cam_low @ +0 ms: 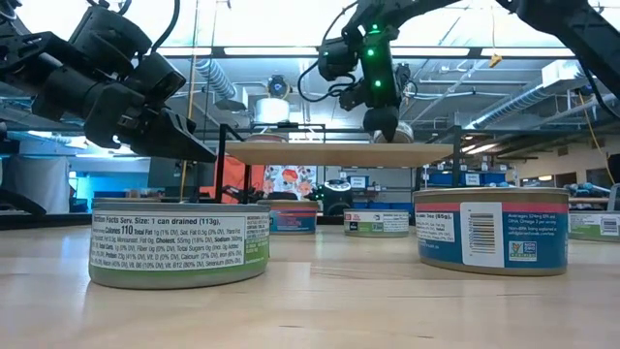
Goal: Stack canned seafood by type on shelf
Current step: Put the green tuna can on the shelf
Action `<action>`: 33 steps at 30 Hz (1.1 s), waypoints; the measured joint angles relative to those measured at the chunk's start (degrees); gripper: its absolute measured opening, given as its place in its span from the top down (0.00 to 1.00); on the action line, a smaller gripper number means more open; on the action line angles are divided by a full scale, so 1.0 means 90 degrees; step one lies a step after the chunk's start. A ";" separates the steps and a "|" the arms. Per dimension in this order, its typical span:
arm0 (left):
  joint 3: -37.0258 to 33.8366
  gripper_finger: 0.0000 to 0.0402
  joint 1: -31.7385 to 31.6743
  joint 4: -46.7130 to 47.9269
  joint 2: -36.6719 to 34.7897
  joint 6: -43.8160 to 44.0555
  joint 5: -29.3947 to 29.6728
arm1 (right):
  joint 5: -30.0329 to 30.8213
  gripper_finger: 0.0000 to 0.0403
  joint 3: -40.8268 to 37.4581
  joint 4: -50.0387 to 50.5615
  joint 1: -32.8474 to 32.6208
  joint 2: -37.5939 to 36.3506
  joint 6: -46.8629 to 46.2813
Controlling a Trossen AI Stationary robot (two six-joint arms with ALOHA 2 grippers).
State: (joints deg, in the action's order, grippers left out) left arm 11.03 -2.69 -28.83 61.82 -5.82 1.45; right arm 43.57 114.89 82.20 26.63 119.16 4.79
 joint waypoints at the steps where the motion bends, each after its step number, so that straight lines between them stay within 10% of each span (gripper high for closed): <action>1: 0.0000 1.00 -0.0001 -0.0004 0.0000 0.0001 0.0000 | -0.0025 0.56 0.0000 0.0018 -0.0004 0.0004 -0.0006; 24: 0.0000 1.00 0.0001 0.0000 0.0000 0.0005 0.0000 | -0.0321 0.24 -0.0005 0.0435 -0.0079 0.0016 0.0151; 33: 0.0000 1.00 0.0002 -0.0001 0.0000 0.0007 0.0000 | -0.0783 0.60 -0.0005 0.0217 -0.0025 -0.0506 0.0182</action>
State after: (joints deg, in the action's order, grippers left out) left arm 11.03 -2.68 -28.84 61.82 -5.76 1.45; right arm 36.52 114.85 84.16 26.40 114.61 6.43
